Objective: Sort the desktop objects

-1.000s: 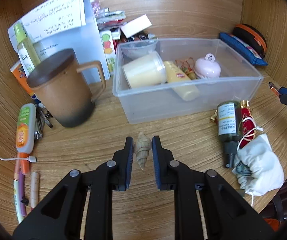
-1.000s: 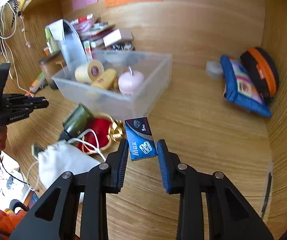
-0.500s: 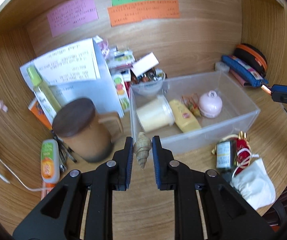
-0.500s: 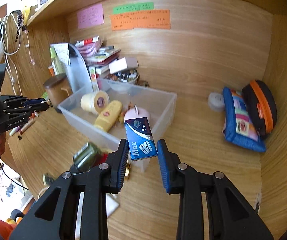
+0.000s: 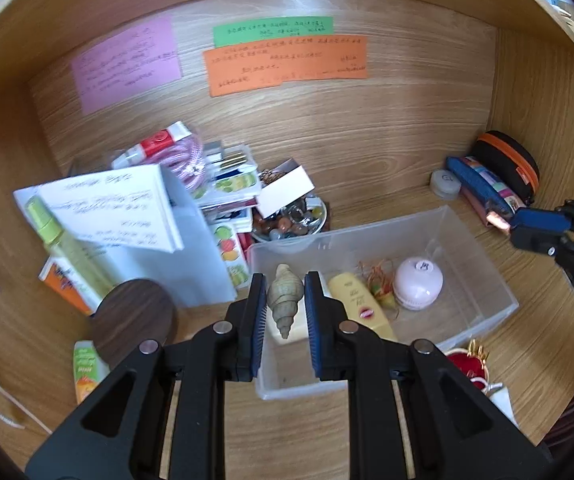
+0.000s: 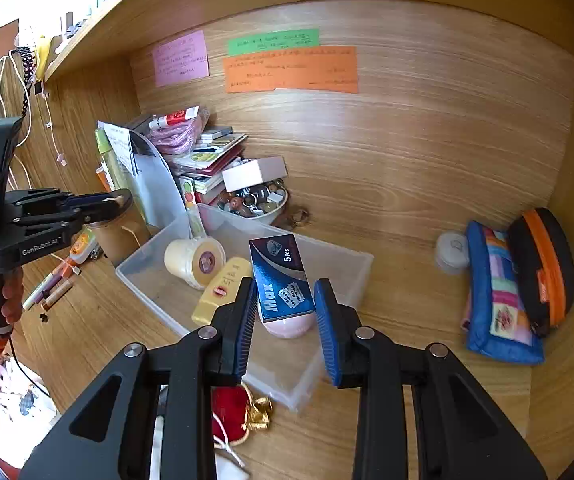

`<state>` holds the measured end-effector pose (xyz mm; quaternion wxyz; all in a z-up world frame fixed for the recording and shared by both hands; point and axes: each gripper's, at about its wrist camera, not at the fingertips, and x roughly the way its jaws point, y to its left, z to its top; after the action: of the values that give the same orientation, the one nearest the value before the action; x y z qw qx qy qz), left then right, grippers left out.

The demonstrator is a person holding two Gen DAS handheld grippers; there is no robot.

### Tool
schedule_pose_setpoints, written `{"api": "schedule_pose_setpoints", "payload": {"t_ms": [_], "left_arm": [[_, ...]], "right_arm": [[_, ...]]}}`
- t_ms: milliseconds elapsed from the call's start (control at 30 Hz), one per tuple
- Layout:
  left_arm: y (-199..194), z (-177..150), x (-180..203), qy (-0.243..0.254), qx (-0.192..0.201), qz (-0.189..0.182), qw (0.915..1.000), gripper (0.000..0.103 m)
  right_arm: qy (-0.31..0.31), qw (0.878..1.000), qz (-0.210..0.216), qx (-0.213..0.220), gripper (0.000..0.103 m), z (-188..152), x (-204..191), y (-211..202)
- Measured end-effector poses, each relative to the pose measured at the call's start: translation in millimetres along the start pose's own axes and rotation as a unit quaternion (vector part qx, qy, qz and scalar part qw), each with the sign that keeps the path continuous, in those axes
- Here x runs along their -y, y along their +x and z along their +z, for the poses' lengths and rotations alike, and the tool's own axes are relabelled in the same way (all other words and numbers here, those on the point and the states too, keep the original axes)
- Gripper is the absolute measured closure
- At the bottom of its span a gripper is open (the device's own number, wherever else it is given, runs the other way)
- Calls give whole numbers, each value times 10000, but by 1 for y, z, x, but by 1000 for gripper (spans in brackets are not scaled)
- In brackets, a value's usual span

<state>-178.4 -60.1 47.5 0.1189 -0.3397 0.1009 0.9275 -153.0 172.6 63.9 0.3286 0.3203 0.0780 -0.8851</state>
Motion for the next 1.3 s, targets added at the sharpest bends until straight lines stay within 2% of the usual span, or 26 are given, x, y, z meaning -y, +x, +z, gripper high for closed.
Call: {"api": "schedule_pose_setpoints", "payload": {"t_ms": [267,700,1100,1300], "left_arm": [[37,12,12,106,-216,-168,9996,85],[102,13,29,365,-735,-315,9961,85],[130,14,39,617,-941,-321,9931,85],[142,11,44,708,-1004,-260,9921,85]], "right_arm": [[-108,9998,70,-130,76,13,-7,27],[-297,9962,268,-775,76,16,-8,94],[-459,9902,280,-1290,76,20,-8,134],[-528,9889,177,-1374,76,18,-10,142]]}}
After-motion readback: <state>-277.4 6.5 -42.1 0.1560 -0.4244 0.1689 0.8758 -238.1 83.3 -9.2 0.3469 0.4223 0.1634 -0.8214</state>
